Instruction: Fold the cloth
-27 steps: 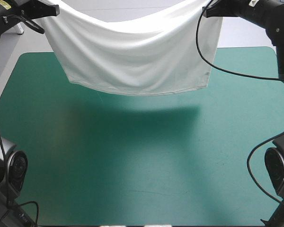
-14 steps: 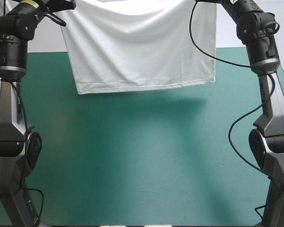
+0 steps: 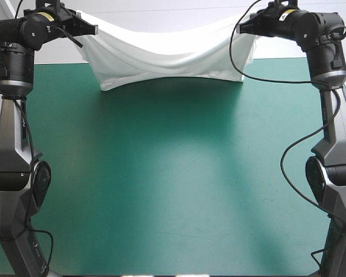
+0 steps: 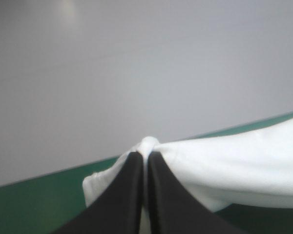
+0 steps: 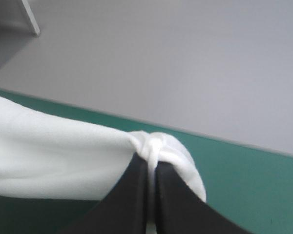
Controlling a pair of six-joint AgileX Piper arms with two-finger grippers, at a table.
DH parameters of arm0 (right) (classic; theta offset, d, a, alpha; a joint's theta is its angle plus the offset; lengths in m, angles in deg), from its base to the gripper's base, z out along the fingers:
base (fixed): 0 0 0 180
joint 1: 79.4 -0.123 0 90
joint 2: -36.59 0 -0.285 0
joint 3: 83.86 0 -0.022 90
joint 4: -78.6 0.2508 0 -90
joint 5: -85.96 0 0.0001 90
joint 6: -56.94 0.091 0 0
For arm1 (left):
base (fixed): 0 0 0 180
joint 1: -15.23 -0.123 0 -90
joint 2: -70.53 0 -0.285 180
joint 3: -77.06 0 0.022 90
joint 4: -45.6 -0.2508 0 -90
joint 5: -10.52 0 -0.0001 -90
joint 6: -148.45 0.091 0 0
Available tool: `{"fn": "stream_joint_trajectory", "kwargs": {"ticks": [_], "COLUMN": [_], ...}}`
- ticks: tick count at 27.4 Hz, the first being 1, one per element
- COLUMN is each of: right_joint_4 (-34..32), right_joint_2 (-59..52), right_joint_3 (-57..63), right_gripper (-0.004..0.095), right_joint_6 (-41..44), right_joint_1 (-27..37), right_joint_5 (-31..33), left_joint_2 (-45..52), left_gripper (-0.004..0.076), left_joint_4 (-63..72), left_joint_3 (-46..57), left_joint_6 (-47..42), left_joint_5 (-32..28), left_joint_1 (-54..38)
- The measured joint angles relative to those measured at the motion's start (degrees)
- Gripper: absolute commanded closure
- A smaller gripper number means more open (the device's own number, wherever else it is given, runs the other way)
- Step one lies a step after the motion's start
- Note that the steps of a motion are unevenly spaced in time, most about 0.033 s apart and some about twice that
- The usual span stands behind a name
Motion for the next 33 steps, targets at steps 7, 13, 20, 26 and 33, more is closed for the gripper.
{"fn": "stream_joint_trajectory", "kwargs": {"ticks": [7, 13, 20, 26, 33], "right_joint_4": [-5.1, -5.5, -7.1, -7.6, -5.7], "right_joint_2": [0.4, -9.1, -23.4, -30.7, -33.5], "right_joint_3": [4.8, 23.2, 52.4, 71.2, 84.6], "right_gripper": [0.0925, 0.0925, 0.0925, 0.0925, 0.0783], "right_joint_6": [4.4, 4.0, 2.7, 1.4, -0.6], "right_joint_1": [0.0, 0.0, 0.0, 0.0, 0.0], "right_joint_5": [13.5, 13.6, 12.8, 12.0, 10.2], "left_joint_2": [1.3, 7.1, 22.7, 31.6, 34.1], "left_gripper": [0.0703, 0.0703, 0.0703, 0.0703, 0.0619], "left_joint_4": [-0.5, -3.8, -3.9, -3.8, -3.4], "left_joint_3": [8.9, 27.7, 55.0, 73.1, 85.1], "left_joint_6": [0.0, 0.4, 0.7, 0.8, 2.6], "left_joint_5": [12.8, 14.2, 14.1, 14.0, 12.8], "left_joint_1": [0.0, 0.0, 0.0, 0.0, 0.0]}}
